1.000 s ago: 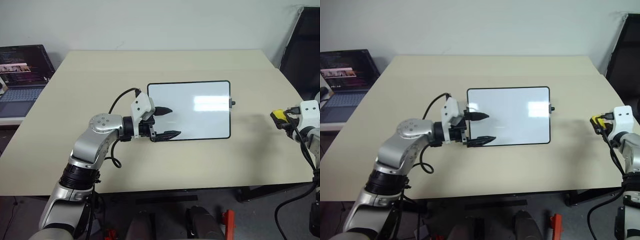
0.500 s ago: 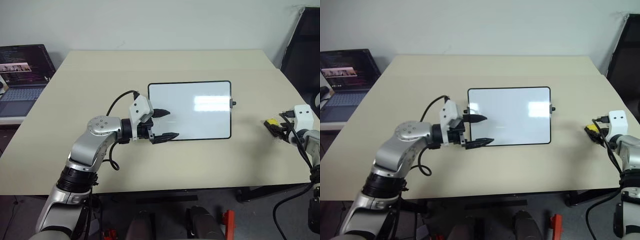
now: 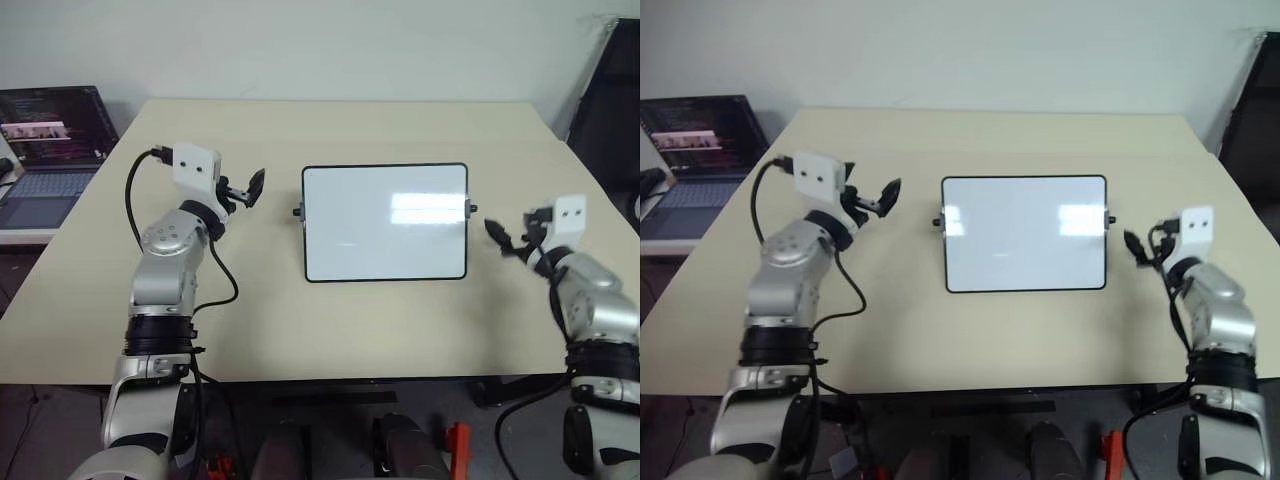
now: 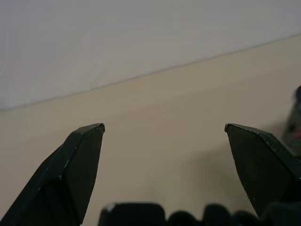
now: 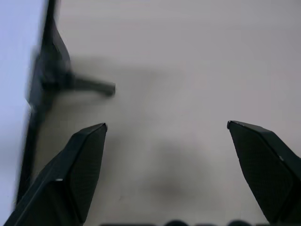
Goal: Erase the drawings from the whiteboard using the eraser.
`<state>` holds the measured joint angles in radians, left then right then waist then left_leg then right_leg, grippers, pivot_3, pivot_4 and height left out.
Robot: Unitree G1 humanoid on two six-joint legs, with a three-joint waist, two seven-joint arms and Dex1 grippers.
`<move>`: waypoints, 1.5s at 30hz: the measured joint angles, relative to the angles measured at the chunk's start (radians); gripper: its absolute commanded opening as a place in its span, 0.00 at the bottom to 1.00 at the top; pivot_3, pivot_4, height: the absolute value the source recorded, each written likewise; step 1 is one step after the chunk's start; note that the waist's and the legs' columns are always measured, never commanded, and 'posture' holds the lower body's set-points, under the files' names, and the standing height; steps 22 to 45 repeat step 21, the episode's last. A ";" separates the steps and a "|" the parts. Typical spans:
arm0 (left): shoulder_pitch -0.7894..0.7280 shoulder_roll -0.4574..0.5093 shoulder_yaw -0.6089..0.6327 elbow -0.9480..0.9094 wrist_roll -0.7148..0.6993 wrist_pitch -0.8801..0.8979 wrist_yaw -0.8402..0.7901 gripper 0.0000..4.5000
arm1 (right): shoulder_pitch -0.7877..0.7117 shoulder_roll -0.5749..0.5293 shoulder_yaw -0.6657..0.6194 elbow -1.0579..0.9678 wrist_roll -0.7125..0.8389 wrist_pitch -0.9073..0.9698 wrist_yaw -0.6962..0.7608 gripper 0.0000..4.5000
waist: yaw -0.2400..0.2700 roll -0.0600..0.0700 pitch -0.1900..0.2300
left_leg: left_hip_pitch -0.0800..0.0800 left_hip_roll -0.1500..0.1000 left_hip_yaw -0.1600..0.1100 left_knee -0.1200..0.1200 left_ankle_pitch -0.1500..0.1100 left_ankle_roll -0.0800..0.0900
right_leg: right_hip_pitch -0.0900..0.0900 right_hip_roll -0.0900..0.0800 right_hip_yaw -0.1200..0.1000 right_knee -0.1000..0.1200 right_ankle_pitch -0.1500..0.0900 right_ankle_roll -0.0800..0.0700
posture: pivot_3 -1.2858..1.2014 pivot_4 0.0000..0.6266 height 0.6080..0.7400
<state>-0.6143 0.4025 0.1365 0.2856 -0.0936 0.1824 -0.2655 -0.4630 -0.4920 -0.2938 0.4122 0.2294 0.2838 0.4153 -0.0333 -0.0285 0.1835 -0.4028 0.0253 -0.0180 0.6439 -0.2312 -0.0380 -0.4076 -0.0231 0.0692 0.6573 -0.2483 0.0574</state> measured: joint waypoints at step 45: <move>0.155 -0.243 -0.111 0.120 0.112 -0.154 0.158 1.00 | 0.047 0.100 -0.018 0.026 0.013 -0.186 -0.091 0.99 | -0.005 0.000 0.000 | 0.003 0.001 0.001 0.000 -0.001 -0.002 | 0.001 0.002 0.001 0.001 0.000 0.000 | 0.52 0.24 1.00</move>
